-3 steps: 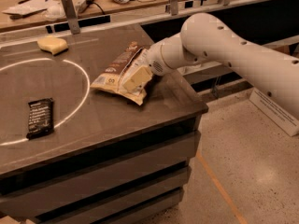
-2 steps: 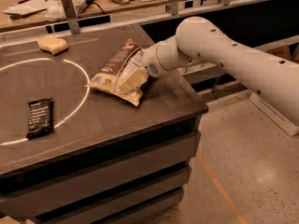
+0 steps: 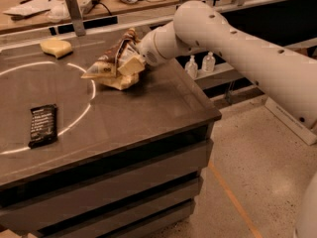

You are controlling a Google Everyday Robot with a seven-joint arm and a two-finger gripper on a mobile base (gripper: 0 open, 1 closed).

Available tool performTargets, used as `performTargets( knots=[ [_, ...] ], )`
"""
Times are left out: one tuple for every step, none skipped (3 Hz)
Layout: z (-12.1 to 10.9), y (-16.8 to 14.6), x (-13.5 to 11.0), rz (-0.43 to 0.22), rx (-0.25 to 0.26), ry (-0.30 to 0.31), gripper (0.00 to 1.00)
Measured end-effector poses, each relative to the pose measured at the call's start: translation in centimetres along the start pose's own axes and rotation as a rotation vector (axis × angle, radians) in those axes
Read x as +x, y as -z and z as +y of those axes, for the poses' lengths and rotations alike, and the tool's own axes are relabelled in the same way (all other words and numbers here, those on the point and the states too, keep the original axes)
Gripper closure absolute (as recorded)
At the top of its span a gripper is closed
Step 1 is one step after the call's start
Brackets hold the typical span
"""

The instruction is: Move brown chip bag near sponge

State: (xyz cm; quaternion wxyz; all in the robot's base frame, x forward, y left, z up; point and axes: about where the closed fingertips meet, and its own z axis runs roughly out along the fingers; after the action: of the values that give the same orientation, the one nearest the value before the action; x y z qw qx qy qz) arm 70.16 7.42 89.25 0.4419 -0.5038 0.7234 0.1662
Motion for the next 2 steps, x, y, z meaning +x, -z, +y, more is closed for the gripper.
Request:
performTargets(
  knots=[
    [-4.1, 0.0, -5.5, -0.05, 0.086, 0.078, 1.0],
    [-7.7, -1.5, -8.3, -0.046, 0.117, 0.117, 1.0]
  ],
)
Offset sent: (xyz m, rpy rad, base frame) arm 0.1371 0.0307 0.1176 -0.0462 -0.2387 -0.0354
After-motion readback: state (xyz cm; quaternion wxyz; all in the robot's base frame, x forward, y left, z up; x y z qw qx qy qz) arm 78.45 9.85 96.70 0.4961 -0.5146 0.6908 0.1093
